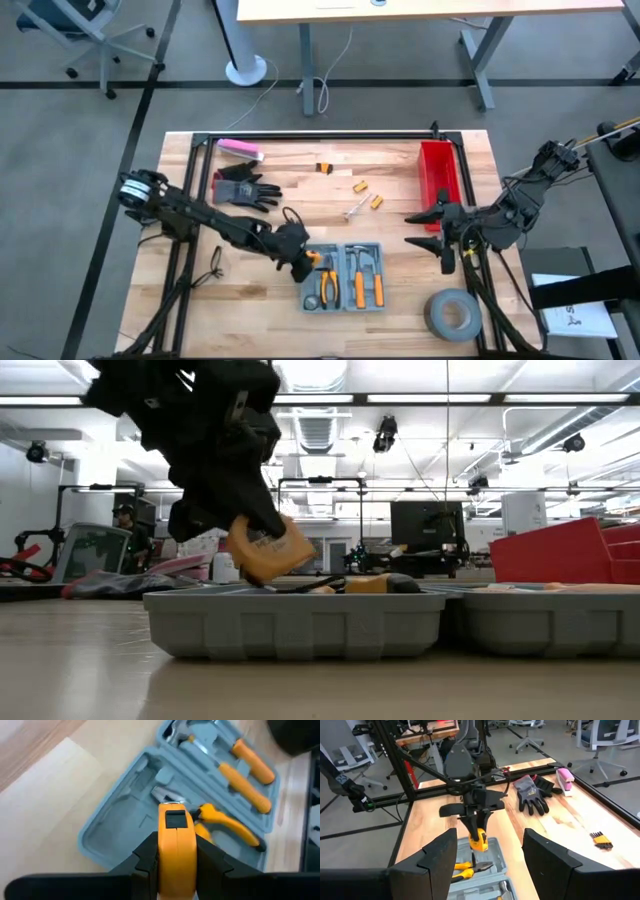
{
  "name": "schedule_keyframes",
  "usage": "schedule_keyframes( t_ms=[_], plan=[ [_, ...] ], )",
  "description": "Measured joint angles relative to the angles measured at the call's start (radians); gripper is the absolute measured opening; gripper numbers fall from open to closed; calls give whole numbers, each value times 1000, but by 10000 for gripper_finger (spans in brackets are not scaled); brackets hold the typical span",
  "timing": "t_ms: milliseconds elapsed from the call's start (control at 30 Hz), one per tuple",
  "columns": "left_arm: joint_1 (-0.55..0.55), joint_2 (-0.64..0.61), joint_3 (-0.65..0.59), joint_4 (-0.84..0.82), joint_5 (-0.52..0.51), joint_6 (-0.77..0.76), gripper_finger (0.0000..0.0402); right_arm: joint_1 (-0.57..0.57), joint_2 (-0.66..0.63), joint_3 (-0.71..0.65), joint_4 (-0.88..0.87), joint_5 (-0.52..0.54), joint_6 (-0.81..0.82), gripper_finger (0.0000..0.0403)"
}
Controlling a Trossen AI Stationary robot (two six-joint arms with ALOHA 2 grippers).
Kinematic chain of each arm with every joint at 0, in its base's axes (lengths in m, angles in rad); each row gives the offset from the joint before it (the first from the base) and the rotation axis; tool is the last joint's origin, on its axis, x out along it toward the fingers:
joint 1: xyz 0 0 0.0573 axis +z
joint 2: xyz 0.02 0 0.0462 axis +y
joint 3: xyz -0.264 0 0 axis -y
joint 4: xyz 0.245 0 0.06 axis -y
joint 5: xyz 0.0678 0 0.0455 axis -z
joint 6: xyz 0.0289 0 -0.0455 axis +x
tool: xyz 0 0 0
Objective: Prefit tool cases
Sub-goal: Put the tape measure into the pre-fit tool case
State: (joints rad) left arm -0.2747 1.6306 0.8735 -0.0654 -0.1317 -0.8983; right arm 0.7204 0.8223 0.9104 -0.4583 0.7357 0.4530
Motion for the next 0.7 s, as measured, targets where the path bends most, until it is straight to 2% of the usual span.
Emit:
schedule_keyframes(
  t_ms=[167, 400, 700],
  plan=[
    [39, 1, 46, -105, 93, 65, 76, 0, 1, 0, 0, 0, 0, 201],
    [88, 1, 140, -226, 125, 185, 76, 0, 1, 0, 1, 1, 0, 201],
    [134, 32, 151, -231, 238, 215, 76, 0, 1, 0, 1, 0, 0, 201]
  ],
)
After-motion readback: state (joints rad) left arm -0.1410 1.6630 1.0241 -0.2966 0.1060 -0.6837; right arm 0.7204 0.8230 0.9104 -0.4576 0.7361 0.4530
